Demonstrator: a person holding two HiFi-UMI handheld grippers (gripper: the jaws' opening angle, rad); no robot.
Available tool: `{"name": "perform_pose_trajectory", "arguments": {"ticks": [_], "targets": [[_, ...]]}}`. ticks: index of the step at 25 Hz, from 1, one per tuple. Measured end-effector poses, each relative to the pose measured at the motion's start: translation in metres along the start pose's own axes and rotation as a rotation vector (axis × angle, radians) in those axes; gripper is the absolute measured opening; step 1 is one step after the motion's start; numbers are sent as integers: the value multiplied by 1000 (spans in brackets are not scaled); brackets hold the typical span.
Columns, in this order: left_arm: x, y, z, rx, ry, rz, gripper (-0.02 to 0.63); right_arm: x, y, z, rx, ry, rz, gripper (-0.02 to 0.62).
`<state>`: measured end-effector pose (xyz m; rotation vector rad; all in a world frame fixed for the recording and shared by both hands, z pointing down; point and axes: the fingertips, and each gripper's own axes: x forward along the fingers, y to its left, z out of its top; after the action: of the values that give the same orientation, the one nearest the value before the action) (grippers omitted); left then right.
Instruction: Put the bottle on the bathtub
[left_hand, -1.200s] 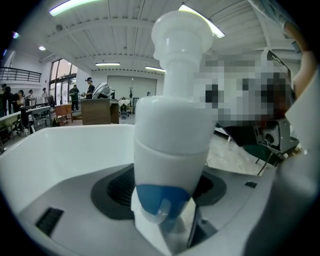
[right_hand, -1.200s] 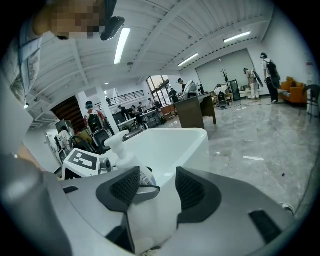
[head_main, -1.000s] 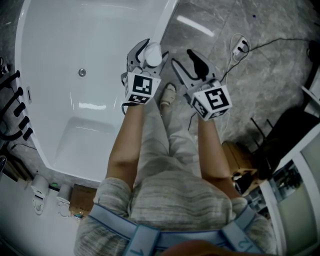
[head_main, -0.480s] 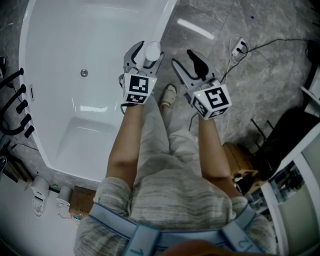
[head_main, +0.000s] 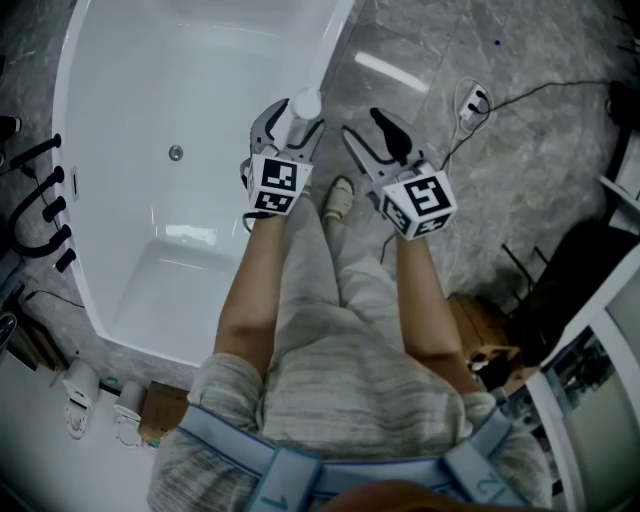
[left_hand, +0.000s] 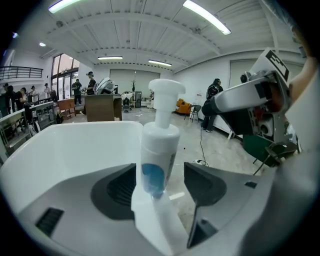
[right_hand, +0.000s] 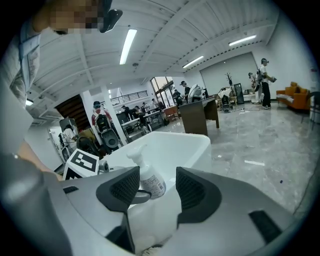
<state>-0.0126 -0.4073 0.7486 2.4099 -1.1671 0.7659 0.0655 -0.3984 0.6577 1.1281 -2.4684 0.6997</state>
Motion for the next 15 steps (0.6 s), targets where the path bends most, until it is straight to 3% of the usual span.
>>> {"name": "perform_pose_trajectory", "arguments": {"ticks": [15], "targets": [[-25,0,0,-27,19,14,285,-21,14,5,-12,5,-1,222]]}}
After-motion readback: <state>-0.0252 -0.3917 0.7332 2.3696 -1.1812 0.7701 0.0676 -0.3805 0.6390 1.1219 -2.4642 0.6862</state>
